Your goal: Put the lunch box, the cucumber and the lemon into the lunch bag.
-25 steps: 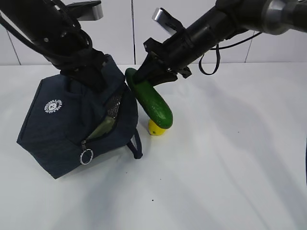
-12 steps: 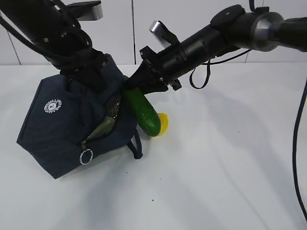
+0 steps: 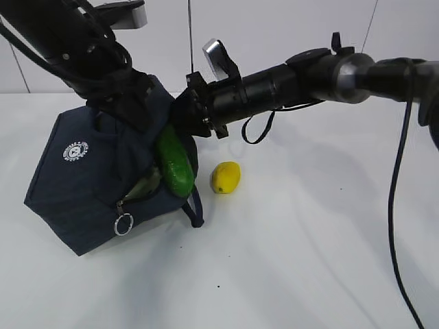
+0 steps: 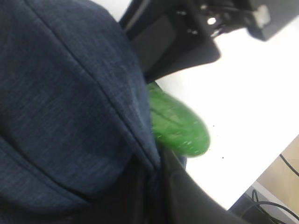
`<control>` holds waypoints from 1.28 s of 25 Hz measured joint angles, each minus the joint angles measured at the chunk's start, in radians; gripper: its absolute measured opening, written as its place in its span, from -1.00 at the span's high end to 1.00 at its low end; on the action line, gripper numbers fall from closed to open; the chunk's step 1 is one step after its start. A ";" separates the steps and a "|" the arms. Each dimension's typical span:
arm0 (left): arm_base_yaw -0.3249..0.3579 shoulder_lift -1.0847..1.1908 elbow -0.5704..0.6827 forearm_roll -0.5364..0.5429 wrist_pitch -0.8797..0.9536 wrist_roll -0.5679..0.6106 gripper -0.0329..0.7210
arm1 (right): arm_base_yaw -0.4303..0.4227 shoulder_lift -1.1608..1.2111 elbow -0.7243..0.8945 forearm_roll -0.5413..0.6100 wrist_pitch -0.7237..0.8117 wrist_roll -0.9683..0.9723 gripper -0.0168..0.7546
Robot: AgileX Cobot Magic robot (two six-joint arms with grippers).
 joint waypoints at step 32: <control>0.000 0.000 0.000 -0.025 -0.005 0.000 0.87 | 0.077 0.113 0.004 0.320 -0.035 -0.198 -0.31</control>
